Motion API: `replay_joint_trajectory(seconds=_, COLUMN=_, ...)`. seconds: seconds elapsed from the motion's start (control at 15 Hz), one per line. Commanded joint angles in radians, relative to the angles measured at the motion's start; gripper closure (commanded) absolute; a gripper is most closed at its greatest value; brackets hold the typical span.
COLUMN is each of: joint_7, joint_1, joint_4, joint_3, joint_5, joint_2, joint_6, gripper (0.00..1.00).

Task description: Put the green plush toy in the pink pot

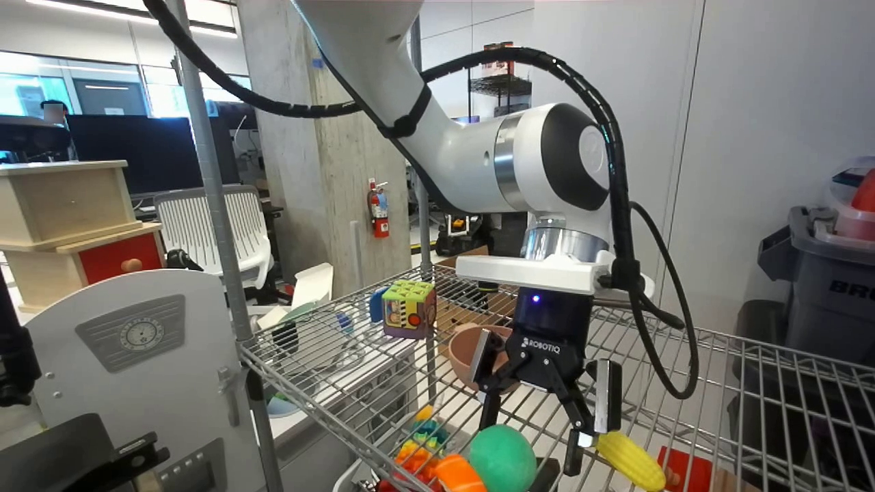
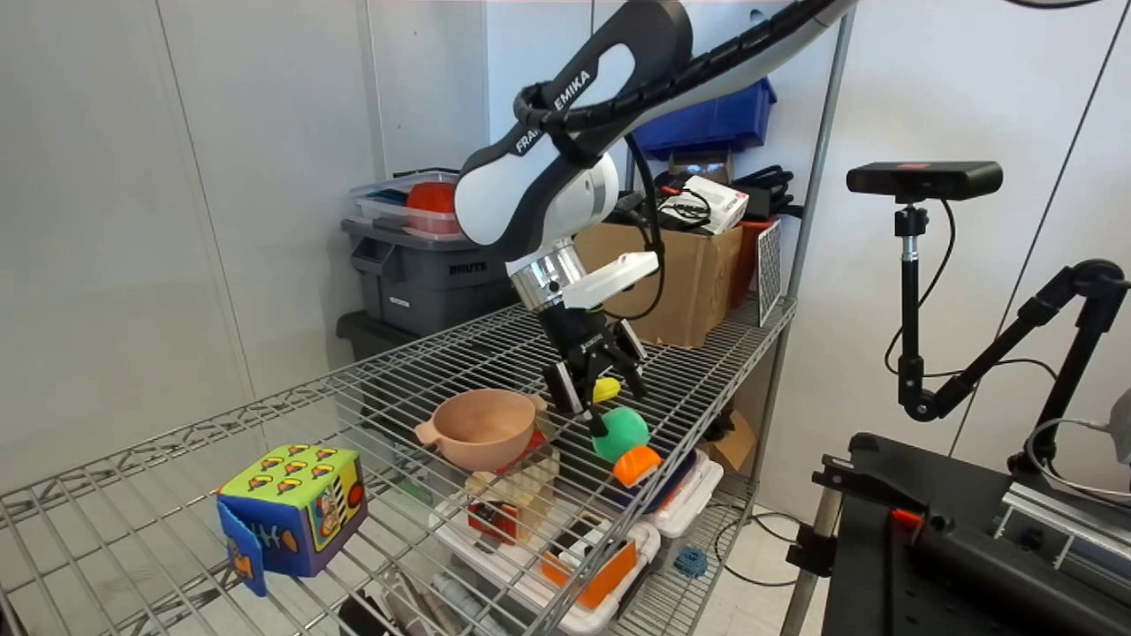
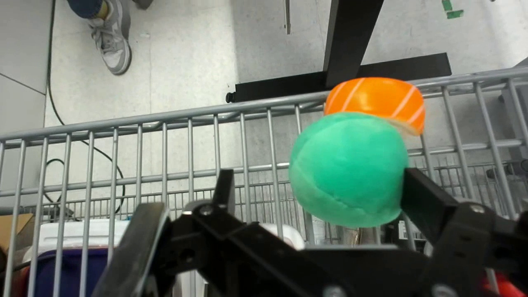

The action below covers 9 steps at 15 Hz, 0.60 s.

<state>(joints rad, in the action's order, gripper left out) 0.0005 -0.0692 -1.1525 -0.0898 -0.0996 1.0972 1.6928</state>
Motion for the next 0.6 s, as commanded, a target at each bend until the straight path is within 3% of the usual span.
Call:
replay_joint_trajectory(seconds=0.0, joint_7=0.010, joint_1=0.011, joint_4=0.115, joint_3=0.013, joint_5=0.006, joint_2=0.064, joint_6=-0.098, gripper=0.00)
replay_joint_trajectory(seconds=0.07, joint_7=0.016, joint_1=0.016, joint_4=0.144, joint_3=0.017, joint_5=0.011, joint_2=0.080, joint_6=-0.115, gripper=0.25)
replay_joint_trajectory(seconds=0.2, joint_7=0.019, joint_1=0.020, joint_4=0.192, joint_3=0.022, joint_5=0.017, joint_2=0.104, joint_6=-0.157, gripper=0.34)
replay_joint_trajectory(seconds=0.53, joint_7=0.039, joint_1=0.028, joint_4=0.305, joint_3=0.029, joint_5=0.027, joint_2=0.153, joint_6=-0.249, gripper=0.73)
